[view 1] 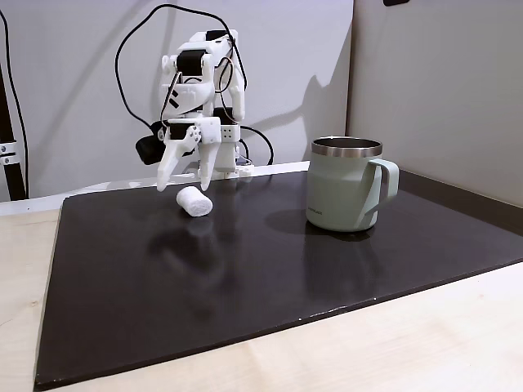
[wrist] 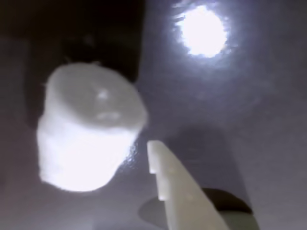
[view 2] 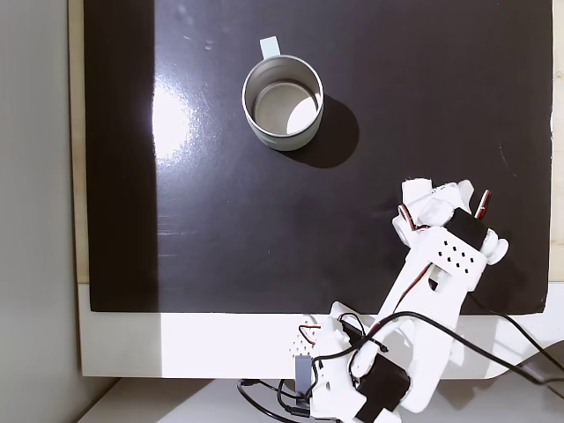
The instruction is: Grasp a gauze and put it in the cup.
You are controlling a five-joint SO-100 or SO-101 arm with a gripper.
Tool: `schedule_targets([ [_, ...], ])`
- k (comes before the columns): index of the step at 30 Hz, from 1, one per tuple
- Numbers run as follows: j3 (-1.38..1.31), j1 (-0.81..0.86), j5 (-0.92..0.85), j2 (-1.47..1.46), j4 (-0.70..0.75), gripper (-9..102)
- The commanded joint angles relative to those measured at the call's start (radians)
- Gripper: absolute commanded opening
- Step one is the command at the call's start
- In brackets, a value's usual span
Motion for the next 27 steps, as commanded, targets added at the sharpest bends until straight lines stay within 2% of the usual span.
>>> schedule_targets([
  [1, 0.005, 0.008, -0.003, -0.006, -0.034, 47],
  [19, 0.08, -0.015, 0.011, -0.11, -0.19, 43],
  [23, 0.078, -0.005, 0.006, -0.095, -0.195, 36],
  [27, 0.071, 0.014, -0.044, -0.084, -0.201, 21],
])
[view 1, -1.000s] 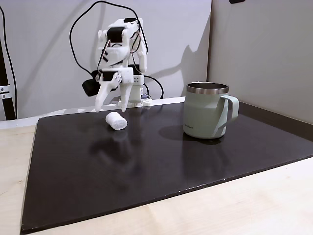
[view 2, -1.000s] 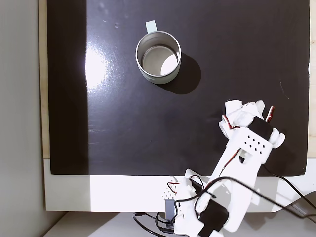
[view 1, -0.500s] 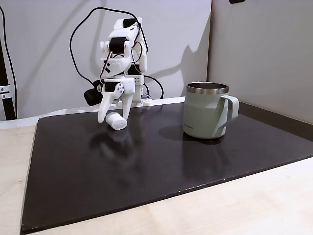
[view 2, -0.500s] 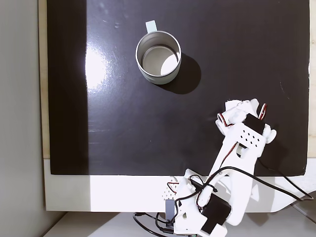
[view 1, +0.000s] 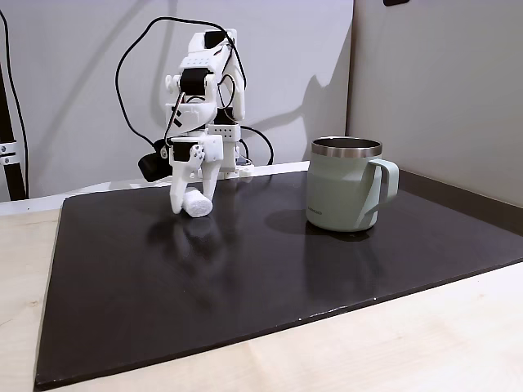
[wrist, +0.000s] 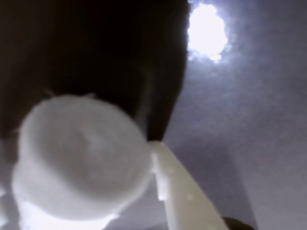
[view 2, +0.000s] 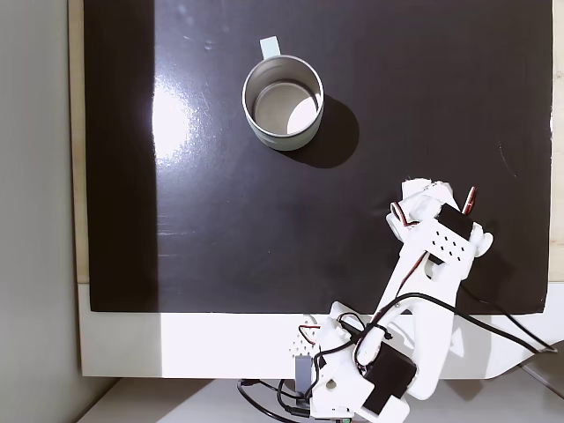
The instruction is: Grasp a gauze and put it in the cup.
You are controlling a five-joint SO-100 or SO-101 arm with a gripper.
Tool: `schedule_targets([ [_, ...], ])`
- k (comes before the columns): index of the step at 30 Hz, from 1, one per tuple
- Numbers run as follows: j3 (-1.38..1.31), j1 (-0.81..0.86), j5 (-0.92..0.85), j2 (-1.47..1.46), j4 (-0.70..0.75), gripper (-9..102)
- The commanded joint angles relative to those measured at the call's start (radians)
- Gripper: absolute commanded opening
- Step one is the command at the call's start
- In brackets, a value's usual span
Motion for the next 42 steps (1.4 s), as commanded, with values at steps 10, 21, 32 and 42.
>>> schedule_targets([
  [10, -0.012, 0.066, -0.081, 0.037, 0.011, 0],
  [21, -0.143, -0.018, -0.086, 0.31, 0.247, 0],
  [32, -0.459, -0.143, -0.084, 0.457, 0.512, 0],
  [42, -0.805, -0.265, -0.081, 0.39, 0.667, 0],
])
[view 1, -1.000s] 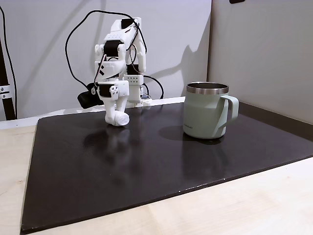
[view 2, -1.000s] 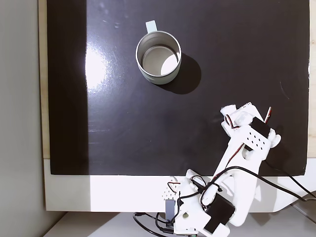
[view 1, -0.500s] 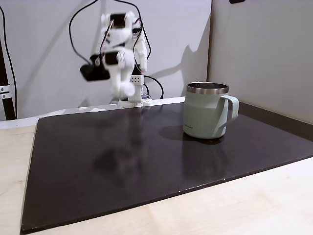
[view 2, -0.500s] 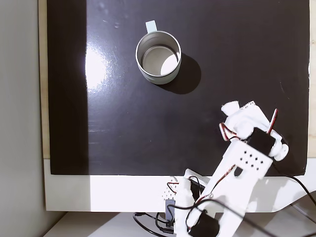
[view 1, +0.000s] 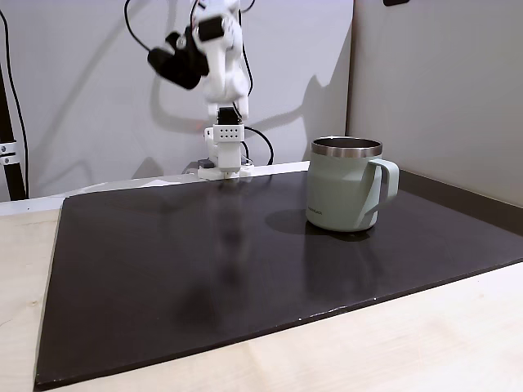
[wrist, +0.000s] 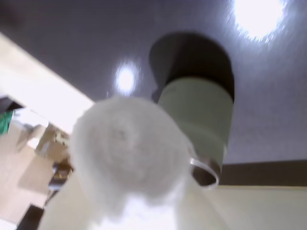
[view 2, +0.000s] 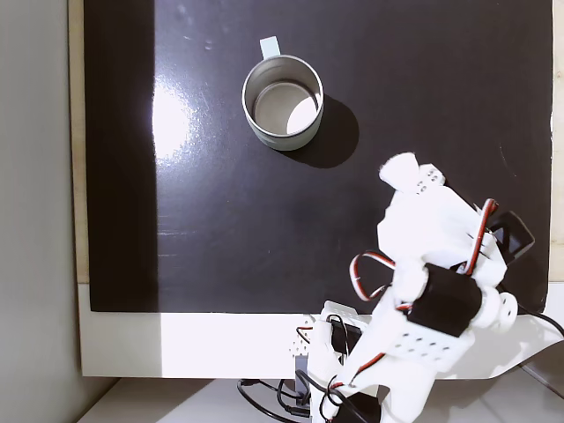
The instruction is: Grasp a gauze and put it in the cup.
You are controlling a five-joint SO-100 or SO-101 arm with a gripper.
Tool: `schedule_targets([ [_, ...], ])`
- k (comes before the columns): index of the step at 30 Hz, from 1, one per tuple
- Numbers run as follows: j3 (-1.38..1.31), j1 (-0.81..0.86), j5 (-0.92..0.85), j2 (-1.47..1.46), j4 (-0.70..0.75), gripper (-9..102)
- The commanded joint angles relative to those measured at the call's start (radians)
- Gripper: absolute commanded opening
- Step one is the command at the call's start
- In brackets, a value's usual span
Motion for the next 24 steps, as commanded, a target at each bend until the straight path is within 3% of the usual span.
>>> schedule_targets([
  [1, -0.153, -0.034, 0.002, -0.021, 0.037, 0],
  [24, -0.937, -0.364, -0.025, -0.715, 0.186, 0],
])
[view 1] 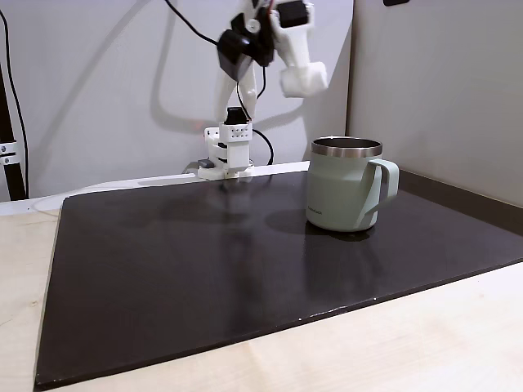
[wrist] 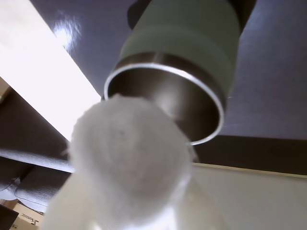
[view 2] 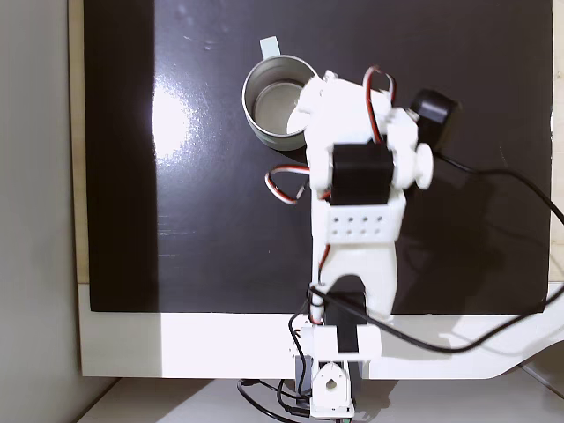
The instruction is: Grasp a gauze and put it in the cup.
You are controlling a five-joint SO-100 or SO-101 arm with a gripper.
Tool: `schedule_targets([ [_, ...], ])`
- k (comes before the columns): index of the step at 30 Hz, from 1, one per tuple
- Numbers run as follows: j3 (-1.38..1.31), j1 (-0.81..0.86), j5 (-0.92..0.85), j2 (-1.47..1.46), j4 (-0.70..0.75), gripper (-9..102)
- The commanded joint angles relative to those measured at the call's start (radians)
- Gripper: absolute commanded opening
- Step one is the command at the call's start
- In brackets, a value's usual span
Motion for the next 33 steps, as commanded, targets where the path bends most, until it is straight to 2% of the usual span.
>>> schedule_targets([
  [1, -0.114, -0.021, 0.008, -0.041, -0.003, 0],
  [20, -0.376, -0.14, -0.031, -0.342, -0.066, 0],
  [33, -0.376, -0.176, -0.069, -0.348, -0.002, 0],
])
